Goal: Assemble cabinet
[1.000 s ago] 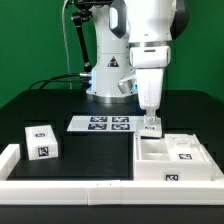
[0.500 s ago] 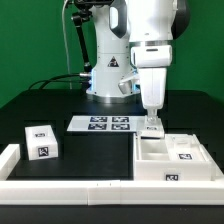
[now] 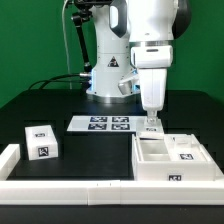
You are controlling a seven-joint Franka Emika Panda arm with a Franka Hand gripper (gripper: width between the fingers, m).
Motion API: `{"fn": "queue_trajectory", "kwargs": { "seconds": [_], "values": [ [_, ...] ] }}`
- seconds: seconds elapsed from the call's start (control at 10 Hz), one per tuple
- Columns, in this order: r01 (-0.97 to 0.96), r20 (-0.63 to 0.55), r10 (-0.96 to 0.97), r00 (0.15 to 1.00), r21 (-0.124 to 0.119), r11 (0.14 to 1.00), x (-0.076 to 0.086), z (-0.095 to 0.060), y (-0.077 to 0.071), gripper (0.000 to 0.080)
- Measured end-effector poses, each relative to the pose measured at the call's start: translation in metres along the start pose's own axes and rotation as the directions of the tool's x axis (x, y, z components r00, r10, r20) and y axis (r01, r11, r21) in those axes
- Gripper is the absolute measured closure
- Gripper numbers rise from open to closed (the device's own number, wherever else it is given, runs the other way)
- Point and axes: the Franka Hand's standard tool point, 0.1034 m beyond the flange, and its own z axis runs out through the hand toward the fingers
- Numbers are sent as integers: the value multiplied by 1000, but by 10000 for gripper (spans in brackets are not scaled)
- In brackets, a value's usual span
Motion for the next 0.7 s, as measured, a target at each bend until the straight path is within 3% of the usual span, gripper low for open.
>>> {"fn": "queue_trajectory", "kwargs": {
  "seconds": [0.4, 0.7],
  "values": [
    [7, 0, -7, 1000, 1, 1000, -1, 1, 0, 731],
    [16, 9, -16, 1000, 21, 1000, -4, 2, 0, 731]
  ]
}}
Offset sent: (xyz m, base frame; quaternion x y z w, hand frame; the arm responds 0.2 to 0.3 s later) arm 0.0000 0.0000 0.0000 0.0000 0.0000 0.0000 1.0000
